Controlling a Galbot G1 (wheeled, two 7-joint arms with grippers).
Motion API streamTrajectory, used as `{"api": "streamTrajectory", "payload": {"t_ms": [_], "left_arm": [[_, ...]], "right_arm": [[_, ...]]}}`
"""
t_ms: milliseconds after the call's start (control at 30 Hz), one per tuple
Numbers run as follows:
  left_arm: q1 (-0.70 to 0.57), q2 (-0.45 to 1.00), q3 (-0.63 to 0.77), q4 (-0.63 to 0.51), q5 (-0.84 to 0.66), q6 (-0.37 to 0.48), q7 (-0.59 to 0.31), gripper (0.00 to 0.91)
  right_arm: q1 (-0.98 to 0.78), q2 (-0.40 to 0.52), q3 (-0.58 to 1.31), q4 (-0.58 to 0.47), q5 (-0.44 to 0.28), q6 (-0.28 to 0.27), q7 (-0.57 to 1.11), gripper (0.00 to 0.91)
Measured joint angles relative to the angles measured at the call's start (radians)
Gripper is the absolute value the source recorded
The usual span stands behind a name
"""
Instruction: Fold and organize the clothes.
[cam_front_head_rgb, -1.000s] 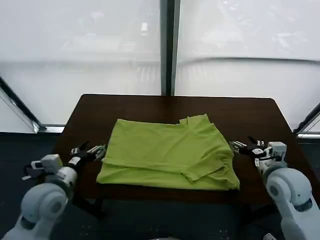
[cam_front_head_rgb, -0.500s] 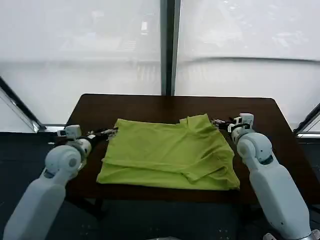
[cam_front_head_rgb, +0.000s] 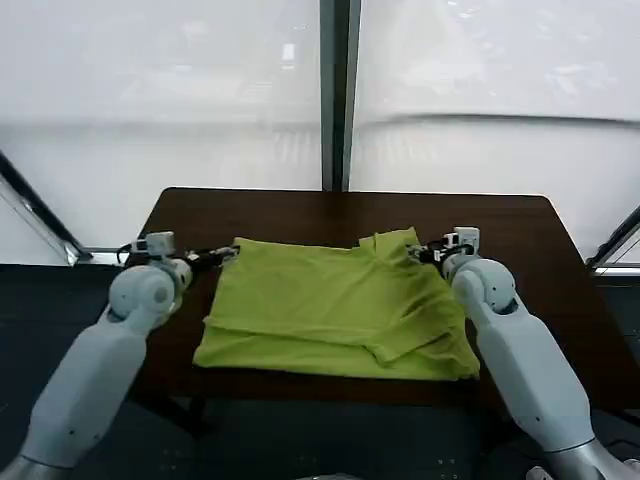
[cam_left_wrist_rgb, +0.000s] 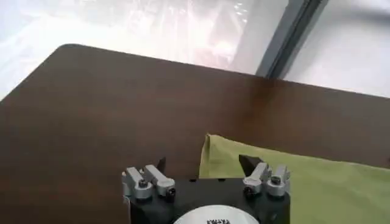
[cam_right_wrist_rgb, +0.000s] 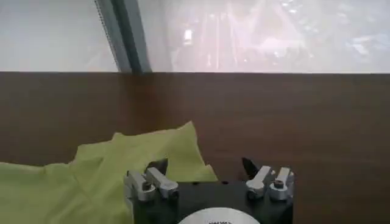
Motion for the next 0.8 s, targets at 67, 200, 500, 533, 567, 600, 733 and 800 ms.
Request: {"api": "streamTrajectory", "payload": {"t_ms": [67, 200, 500, 533, 567, 600, 733, 800], "left_arm": [[-0.014, -0.008, 0.009, 0.014, 0.001, -0.001, 0.000, 0.878], [-0.044, -0.021, 0.026, 0.040, 0.006, -0.001, 0.000, 0.878], [-0.076, -0.046, 0.053, 0.085, 0.031, -0.006, 0.006, 0.634], [-0.077, -0.048, 0.054, 0.089, 0.034, -0.007, 0.007, 0.614], [-0.078, -0.050, 0.056, 0.091, 0.037, -0.008, 0.009, 0.585], [-0.079, -0.051, 0.057, 0.093, 0.039, -0.009, 0.012, 0.536], [-0.085, -0.053, 0.065, 0.104, 0.053, -0.013, 0.026, 0.390], [-0.091, -0.056, 0.070, 0.111, 0.058, -0.015, 0.028, 0.166]], "right_arm": [[-0.003, 0.000, 0.000, 0.000, 0.000, 0.000, 0.000, 0.790], [-0.008, 0.000, 0.003, 0.003, 0.000, 0.000, -0.005, 0.751], [0.000, -0.001, 0.001, -0.002, 0.000, 0.000, -0.010, 0.663], [0.001, -0.001, 0.001, -0.004, 0.000, 0.000, -0.010, 0.644], [0.003, 0.000, 0.000, -0.006, 0.000, 0.000, -0.011, 0.605], [0.004, 0.001, -0.001, -0.008, 0.000, 0.000, -0.012, 0.575], [0.010, 0.004, -0.005, -0.019, 0.000, 0.000, -0.015, 0.488], [0.011, 0.004, -0.007, -0.020, -0.001, 0.000, -0.017, 0.380]]}}
